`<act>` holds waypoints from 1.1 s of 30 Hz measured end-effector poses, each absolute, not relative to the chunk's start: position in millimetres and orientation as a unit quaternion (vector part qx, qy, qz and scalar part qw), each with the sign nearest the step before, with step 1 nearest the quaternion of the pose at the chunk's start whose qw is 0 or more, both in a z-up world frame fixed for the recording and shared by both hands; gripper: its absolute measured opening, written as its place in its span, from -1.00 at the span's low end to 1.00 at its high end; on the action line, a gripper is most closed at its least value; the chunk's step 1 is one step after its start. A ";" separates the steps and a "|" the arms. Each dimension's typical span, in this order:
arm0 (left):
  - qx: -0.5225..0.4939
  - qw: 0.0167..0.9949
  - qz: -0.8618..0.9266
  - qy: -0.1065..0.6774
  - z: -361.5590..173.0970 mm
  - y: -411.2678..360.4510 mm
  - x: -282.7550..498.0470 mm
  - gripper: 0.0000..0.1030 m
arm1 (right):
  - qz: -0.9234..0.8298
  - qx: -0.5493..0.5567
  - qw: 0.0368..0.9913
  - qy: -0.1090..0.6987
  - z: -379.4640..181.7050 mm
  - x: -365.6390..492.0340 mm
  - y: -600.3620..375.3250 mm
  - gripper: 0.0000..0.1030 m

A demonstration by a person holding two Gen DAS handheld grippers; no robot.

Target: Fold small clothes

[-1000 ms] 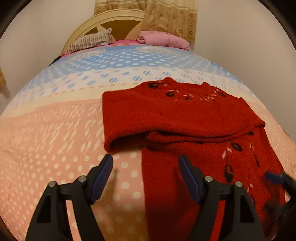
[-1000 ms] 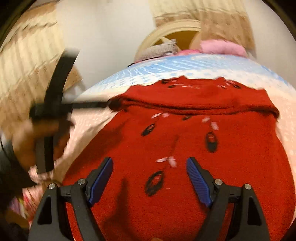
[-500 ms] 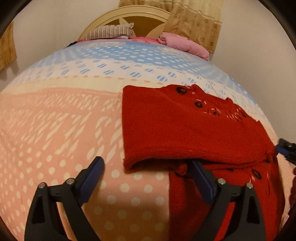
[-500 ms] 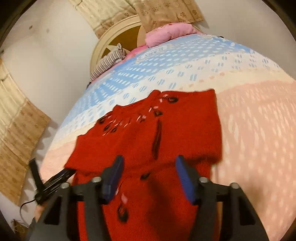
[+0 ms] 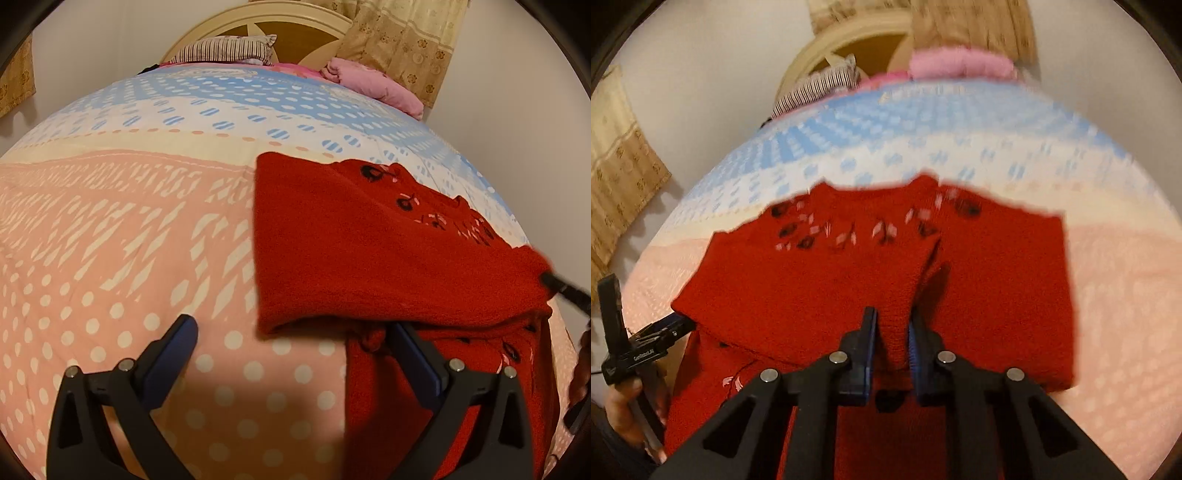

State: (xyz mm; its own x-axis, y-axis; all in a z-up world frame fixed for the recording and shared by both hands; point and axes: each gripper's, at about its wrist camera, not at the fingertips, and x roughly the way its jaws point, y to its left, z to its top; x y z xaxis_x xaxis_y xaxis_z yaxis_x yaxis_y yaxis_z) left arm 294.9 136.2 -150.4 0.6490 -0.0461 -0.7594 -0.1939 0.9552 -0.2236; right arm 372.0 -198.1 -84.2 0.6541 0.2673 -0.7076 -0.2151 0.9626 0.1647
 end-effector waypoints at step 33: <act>-0.158 0.922 0.072 0.347 -114.9 142.2 274.7 1.00 | 0.108 0.054 0.925 0.361 -78.3 348.6 -248.5 -0.27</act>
